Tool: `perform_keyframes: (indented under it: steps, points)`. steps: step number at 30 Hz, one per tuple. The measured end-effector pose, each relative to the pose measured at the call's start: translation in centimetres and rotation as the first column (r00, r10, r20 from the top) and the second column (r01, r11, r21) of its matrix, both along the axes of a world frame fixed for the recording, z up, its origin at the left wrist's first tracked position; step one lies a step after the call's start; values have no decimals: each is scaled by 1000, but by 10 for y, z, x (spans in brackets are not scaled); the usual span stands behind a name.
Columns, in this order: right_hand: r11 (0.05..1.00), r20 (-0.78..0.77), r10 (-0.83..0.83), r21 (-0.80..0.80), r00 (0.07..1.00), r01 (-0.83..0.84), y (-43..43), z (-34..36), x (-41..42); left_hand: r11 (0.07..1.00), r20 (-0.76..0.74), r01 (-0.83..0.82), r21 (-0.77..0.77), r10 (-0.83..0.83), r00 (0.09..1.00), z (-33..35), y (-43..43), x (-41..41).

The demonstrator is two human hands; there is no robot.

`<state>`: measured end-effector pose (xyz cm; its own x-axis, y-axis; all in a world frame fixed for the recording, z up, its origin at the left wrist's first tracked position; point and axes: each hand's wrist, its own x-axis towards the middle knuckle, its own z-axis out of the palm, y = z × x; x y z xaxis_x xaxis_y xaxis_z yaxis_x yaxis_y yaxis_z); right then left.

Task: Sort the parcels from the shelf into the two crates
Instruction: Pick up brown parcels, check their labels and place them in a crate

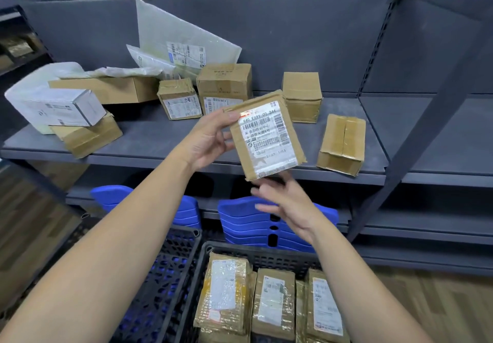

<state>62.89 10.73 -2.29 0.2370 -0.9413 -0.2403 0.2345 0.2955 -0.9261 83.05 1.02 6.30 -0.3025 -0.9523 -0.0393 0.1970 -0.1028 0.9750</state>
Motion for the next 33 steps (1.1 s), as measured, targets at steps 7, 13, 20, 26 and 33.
perform_keyframes:
  steps: [7, 13, 20, 26, 33]
  points:
    - [984, -230, 83, 171, 970, -44, 19, -38, -19, 916, -215, -3, 401, 97, 972, -1, 4, -5]
    - [986, -227, 58, 163, 972, -21, 17, -40, -17, 743, -586, 105, 661, 424, 691, -24, 10, -15]
    - [990, -241, 24, 141, 970, 11, 12, -34, -17, 801, -559, 88, 592, 330, 761, -24, 13, -14]
    - [970, 113, -160, 202, 981, 135, 3, -17, -21, 977, -43, -173, 122, 179, 983, -3, 13, -4]
    - [952, 209, -216, 263, 954, 158, -9, -6, -26, 953, 211, -101, -287, 166, 963, 10, 31, 2]
